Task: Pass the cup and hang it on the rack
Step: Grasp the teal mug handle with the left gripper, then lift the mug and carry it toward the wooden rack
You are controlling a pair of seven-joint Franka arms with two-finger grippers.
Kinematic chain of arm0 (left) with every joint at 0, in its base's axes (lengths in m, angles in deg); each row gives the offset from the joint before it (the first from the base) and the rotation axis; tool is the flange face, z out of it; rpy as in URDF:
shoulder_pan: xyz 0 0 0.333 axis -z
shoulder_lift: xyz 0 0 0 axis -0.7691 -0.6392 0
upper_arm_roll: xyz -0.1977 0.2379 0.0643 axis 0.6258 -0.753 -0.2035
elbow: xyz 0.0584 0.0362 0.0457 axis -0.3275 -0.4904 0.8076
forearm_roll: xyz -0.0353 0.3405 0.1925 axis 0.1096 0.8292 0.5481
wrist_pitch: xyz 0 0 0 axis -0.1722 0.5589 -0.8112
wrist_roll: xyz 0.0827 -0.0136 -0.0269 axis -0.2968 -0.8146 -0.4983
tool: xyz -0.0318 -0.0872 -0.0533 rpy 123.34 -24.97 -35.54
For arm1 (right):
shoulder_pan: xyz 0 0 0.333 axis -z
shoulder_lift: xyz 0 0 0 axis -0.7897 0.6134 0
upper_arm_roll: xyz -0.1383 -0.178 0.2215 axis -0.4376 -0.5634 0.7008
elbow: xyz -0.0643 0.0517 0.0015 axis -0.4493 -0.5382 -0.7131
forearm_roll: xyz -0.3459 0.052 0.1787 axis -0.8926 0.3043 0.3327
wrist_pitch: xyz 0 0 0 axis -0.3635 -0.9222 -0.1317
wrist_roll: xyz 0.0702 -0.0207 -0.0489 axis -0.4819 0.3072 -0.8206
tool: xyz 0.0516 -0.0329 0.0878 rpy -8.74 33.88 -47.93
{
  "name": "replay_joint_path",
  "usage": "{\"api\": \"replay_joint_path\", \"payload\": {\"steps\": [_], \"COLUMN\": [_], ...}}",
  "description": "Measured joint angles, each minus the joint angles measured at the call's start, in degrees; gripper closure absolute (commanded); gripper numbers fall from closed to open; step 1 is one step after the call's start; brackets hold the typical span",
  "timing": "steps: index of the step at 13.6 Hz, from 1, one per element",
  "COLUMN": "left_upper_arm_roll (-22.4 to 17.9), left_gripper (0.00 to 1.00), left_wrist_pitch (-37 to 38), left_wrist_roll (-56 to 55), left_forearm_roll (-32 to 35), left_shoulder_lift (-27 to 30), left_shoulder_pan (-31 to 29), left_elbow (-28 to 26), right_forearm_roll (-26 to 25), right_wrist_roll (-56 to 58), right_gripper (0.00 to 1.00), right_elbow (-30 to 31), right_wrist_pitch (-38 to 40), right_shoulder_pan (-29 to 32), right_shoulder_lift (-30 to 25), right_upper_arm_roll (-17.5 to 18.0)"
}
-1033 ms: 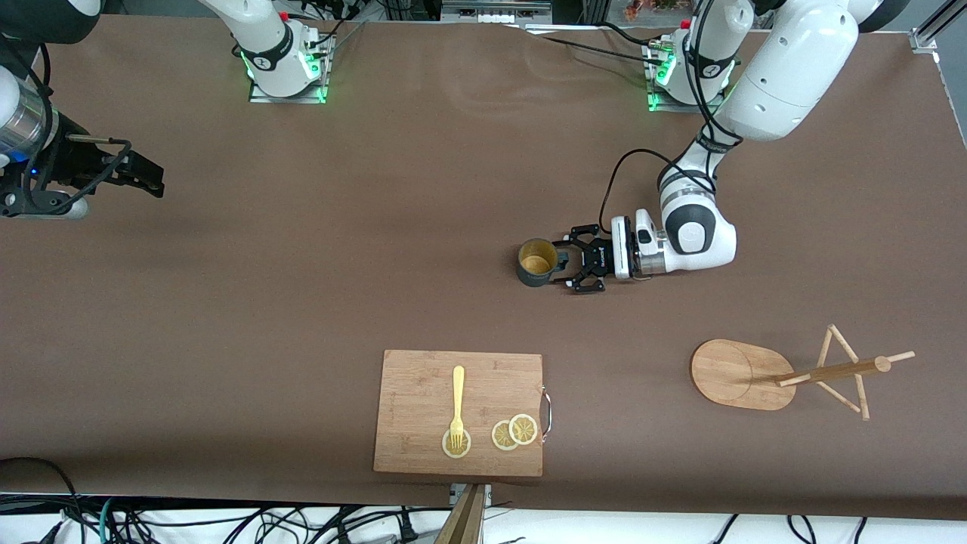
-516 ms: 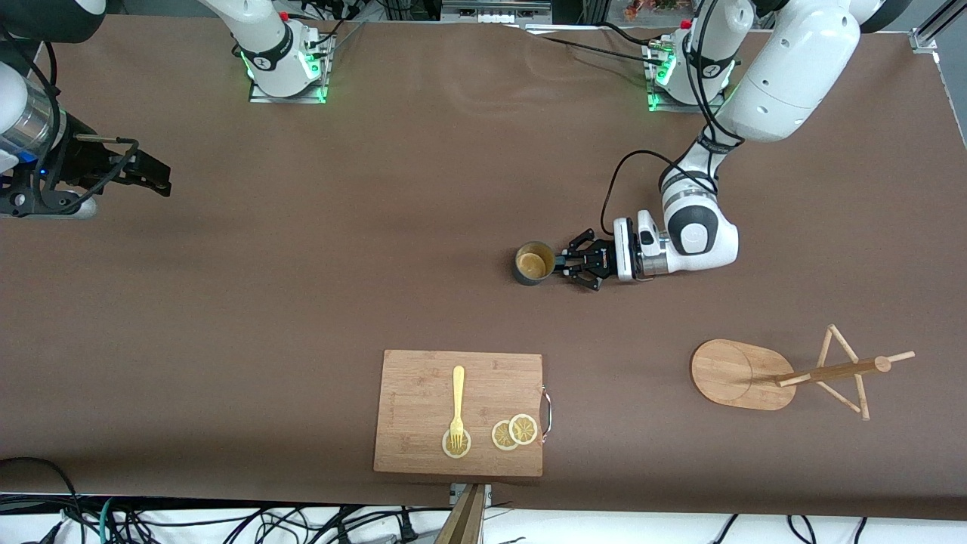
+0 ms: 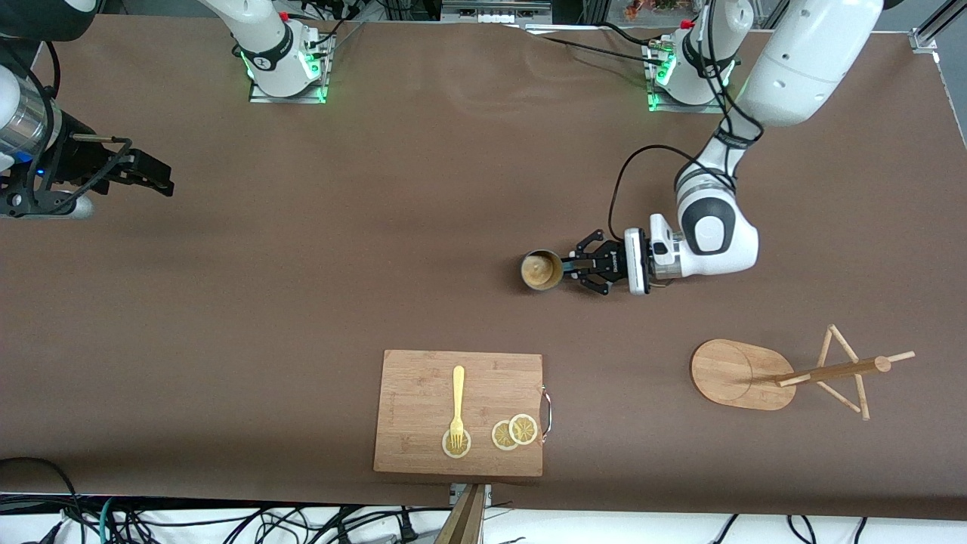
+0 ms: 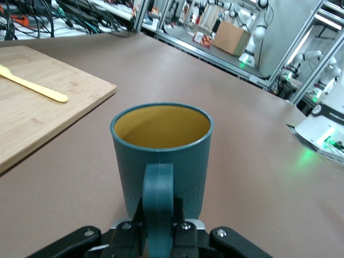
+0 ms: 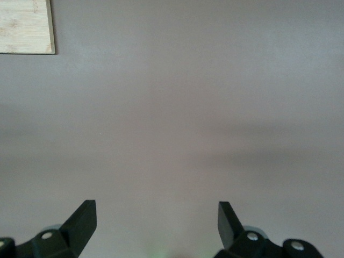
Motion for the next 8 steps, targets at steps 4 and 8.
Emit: {"api": "replay_joint_path", "payload": {"steps": [4,8], "left_upper_arm_roll": [-0.81,-1.13], "left_gripper": [1.00,1.00], "left_wrist_pitch": [10.04,22.02], "left_wrist_roll": [-2.37,-2.86], "left_forearm_roll": [12.57,23.17], "left_shoulder_lift": [4.24,4.26], "left_shoulder_pan": [-10.28,-23.74], "left_elbow": [-3.72,-4.39], "right_forearm_roll": [0.08,0.22], "right_wrist_roll": [0.00,0.05], "right_gripper": [0.00,0.00], "right_elbow": [0.00,0.00], "right_wrist_pitch": [-0.01,-0.02], "right_shoulder_pan": [0.00,-0.01], "right_shoulder_lift": [0.00,0.00], "right_upper_arm_roll": [-0.06,-0.02]}}
